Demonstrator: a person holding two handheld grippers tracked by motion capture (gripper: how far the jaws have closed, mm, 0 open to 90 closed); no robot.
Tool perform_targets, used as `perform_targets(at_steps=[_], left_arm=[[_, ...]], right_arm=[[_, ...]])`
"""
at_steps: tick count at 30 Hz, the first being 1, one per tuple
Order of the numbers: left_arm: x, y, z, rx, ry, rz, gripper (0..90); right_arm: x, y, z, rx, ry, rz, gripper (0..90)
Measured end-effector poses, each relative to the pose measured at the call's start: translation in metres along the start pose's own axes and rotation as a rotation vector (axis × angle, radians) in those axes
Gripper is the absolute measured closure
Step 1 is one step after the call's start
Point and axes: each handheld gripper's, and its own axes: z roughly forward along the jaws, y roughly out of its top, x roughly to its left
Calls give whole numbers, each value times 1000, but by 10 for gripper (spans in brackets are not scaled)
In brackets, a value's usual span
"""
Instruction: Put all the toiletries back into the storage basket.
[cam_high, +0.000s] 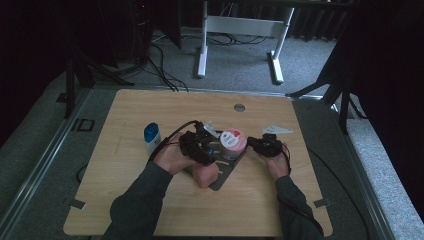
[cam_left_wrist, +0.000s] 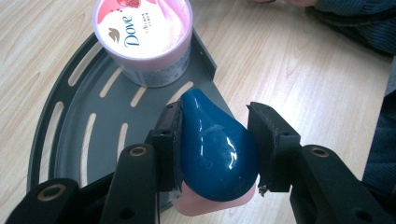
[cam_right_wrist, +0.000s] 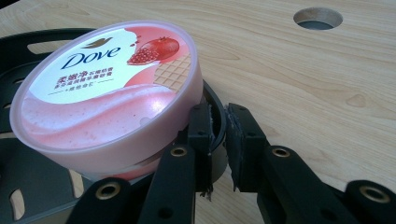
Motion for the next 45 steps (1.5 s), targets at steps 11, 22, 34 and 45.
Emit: perform_targets(at_steps=[11,22,34,45], left_arm=[[6,8,7,8,23,-18,578],[14,13,14,0,41,-44,578],[24,17,16,5,90,-76,578],[33,24,20,2,103,-110,578]], right_arm=[[1,-3,-2,-5,10,2,800],[3,-5,-4,-10,22,3,796],[3,-6,-4,-11,24,4,796],[3,-6,-4,-14,27,6,795]])
